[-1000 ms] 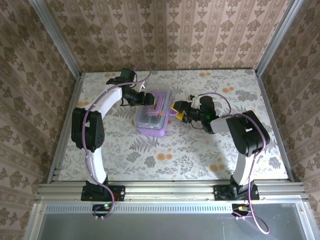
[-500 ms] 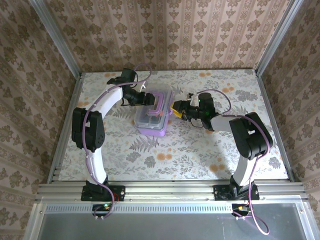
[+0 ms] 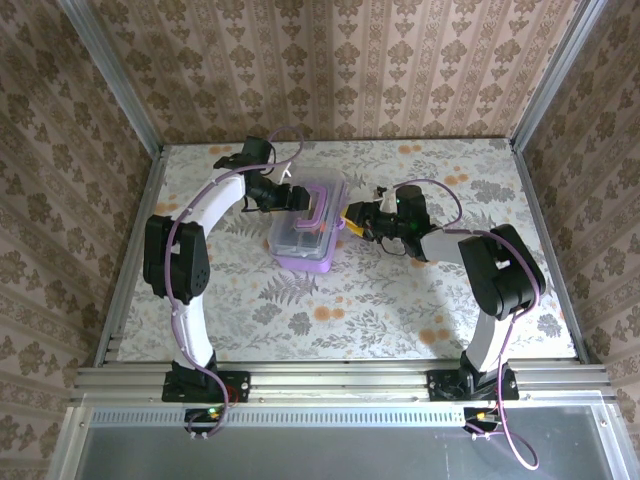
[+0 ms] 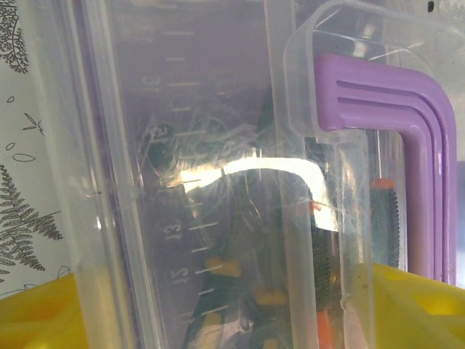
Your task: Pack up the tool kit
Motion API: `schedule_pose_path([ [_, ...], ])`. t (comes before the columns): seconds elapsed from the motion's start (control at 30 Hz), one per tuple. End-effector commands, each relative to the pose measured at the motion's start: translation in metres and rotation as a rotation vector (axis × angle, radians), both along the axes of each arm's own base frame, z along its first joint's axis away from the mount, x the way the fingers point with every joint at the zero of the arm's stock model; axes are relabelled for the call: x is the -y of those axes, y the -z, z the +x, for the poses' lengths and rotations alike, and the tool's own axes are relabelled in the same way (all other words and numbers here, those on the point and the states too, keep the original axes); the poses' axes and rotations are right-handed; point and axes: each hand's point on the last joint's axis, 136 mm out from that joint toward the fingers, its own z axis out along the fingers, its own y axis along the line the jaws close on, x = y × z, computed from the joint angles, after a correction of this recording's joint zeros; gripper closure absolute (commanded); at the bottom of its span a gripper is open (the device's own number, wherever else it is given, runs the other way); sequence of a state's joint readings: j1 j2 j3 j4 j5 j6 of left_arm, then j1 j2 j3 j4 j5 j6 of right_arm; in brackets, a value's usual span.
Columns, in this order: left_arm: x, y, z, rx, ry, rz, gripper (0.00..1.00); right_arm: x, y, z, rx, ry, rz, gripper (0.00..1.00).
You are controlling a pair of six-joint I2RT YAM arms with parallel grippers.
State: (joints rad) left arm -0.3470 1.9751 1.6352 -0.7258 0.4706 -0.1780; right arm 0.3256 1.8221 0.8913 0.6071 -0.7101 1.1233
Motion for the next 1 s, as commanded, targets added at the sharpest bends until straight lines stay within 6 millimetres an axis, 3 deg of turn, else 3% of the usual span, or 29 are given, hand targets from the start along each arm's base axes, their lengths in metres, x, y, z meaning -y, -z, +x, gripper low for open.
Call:
schedule_pose_path([
  [0.0, -0.024, 0.082, -0.027, -0.196, -0.006, 0.169, 0.33, -0.004, -0.006, 0.007, 0.033, 0.007, -0.038, 0.55],
  [0.3, -0.022, 0.082, -0.027, -0.195, -0.001, 0.168, 0.33, -0.011, -0.004, 0.009, 0.031, -0.008, -0.108, 0.55],
  [0.47, -0.021, 0.080, -0.028, -0.192, 0.003, 0.166, 0.33, -0.010, 0.008, 0.007, -0.001, -0.011, -0.151, 0.55],
  [0.63, -0.021, 0.081, -0.028, -0.195, 0.003, 0.164, 0.33, -0.007, 0.016, 0.004, -0.016, -0.011, -0.174, 0.48],
  [0.97, -0.020, 0.081, -0.028, -0.194, 0.006, 0.164, 0.33, -0.013, -0.001, 0.015, 0.027, -0.018, -0.146, 0.43],
])
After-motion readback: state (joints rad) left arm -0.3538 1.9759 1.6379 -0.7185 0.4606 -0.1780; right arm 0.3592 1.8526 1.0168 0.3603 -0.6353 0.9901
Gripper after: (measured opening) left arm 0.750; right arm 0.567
